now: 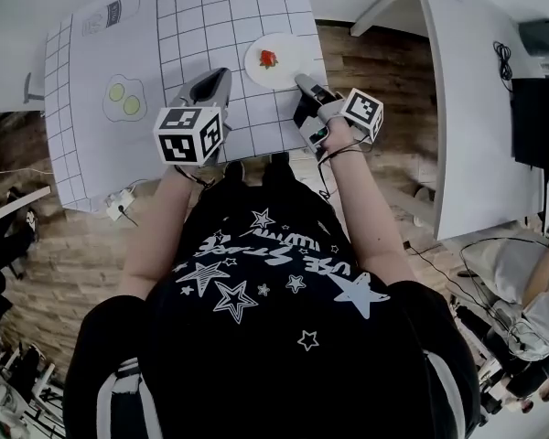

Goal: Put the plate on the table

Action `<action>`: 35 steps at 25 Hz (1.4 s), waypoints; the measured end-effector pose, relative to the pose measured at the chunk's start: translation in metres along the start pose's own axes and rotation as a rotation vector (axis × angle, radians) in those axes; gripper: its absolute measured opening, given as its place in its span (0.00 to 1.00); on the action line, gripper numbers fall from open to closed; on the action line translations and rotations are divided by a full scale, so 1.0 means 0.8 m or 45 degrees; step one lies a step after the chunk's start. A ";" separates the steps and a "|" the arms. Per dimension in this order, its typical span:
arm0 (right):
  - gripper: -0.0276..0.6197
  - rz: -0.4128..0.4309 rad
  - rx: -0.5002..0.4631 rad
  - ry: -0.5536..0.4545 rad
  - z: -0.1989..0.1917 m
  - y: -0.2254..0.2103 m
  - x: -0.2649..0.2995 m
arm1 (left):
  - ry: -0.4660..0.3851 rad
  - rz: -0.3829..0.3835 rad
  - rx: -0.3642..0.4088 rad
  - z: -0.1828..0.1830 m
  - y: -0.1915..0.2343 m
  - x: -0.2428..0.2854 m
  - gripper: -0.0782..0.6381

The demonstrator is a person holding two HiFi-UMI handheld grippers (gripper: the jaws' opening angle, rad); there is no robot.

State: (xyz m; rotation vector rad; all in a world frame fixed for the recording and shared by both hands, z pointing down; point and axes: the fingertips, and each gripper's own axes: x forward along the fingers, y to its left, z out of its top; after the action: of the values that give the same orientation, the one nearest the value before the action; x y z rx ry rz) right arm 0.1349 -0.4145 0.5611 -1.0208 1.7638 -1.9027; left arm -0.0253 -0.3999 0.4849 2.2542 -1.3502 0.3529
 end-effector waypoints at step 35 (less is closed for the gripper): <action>0.20 -0.505 -0.299 0.066 -0.007 -0.030 -0.003 | -0.063 -0.002 -0.031 0.012 0.003 -0.002 0.12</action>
State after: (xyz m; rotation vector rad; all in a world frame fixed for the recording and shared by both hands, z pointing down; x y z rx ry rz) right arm 0.1379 -0.4051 0.5839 -1.5145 1.9647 -1.9877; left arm -0.0286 -0.4048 0.4764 2.2579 -1.3700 0.2802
